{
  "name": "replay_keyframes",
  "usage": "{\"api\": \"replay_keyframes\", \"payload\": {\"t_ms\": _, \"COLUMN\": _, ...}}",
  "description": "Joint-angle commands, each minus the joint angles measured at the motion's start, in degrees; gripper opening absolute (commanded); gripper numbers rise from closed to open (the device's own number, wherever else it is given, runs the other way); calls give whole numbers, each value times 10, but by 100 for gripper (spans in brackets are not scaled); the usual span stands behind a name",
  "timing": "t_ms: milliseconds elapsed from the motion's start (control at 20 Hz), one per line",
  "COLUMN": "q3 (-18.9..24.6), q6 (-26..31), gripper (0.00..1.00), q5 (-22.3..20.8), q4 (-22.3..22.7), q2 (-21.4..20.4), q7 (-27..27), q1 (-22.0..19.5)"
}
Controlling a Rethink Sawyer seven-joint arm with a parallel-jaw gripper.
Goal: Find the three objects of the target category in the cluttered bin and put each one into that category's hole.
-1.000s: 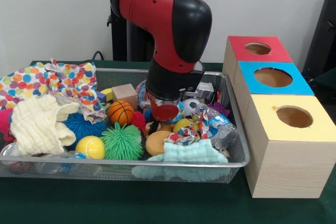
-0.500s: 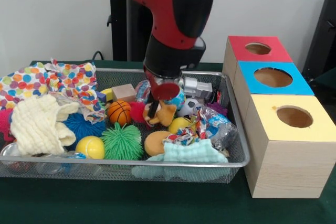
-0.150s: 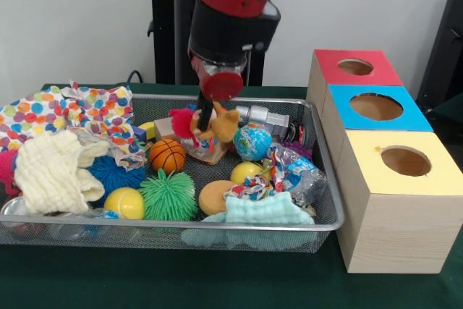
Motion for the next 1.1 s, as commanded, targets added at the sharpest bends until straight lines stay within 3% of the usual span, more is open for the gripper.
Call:
{"api": "replay_keyframes", "payload": {"t_ms": 50, "q3": 65, "q6": 26, "gripper": 0, "q5": -75, "q4": 113, "q2": -121, "q7": -115, "q1": -25}}
{"api": "replay_keyframes", "payload": {"t_ms": 350, "q3": 102, "q6": -2, "gripper": 0, "q5": -115, "q4": 215, "q2": -175, "q7": -131, "q1": -32}}
{"api": "replay_keyframes", "payload": {"t_ms": 600, "q3": 123, "q6": -51, "gripper": 0, "q5": -141, "q4": 259, "q2": -184, "q7": -101, "q1": -33}}
{"api": "replay_keyframes", "payload": {"t_ms": 850, "q3": 153, "q6": -92, "gripper": 0, "q5": -171, "q4": 260, "q2": -164, "q7": -93, "q1": -65}}
{"api": "replay_keyframes", "payload": {"t_ms": 1100, "q3": 171, "q6": -92, "gripper": 0, "q5": -203, "q4": 222, "q2": -136, "q7": -84, "q1": -91}}
